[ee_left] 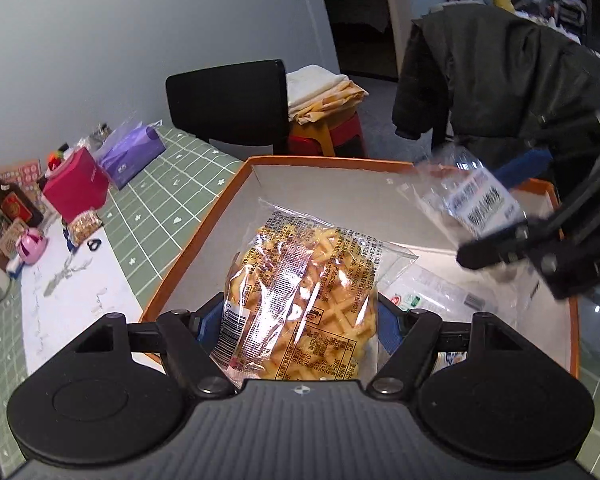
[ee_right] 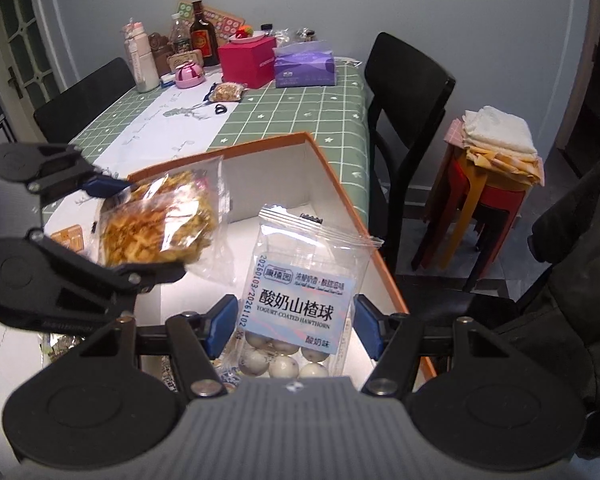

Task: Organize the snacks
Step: 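Carry the cracker bag with the left tool while the right tool carries the hawthorn pack into the box, then lower and release the cracker bag with the left tool while the right tool releases the hawthorn pack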

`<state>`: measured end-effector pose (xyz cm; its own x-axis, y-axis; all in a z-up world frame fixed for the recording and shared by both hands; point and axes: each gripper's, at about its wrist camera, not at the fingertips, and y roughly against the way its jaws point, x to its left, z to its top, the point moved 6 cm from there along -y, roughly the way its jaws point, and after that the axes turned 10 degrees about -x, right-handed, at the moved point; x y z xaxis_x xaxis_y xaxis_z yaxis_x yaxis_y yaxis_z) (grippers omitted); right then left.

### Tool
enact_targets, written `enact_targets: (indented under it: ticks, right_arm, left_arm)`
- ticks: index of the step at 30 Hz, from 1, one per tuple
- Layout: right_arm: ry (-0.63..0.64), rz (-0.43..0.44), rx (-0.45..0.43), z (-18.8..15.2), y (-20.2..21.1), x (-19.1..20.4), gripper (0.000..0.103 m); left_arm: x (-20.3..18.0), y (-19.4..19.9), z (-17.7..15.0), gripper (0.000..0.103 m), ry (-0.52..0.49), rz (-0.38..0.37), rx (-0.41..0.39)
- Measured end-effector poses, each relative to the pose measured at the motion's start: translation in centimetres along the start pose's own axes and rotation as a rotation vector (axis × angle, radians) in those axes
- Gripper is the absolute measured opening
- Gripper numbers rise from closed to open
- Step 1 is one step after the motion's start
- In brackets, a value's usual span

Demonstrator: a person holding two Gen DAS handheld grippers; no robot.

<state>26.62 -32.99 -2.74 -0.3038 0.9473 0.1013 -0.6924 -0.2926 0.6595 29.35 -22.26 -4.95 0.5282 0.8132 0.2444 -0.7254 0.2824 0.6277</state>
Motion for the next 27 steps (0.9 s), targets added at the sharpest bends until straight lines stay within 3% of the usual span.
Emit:
enact_targets:
  ticks: [10, 27]
  right_arm:
    - [0.039, -0.010, 0.040, -0.8, -1.8, 0.4, 0.061]
    - [0.087, -0.052, 0.125, -2.7, -4.7, 0.5, 0.062]
  left_arm:
    - [0.4, -2.1, -0.7, 0.085, 0.028, 0.048, 0.006]
    - [-0.9, -4.8, -2.9, 0.085, 0.021, 0.019, 0.130]
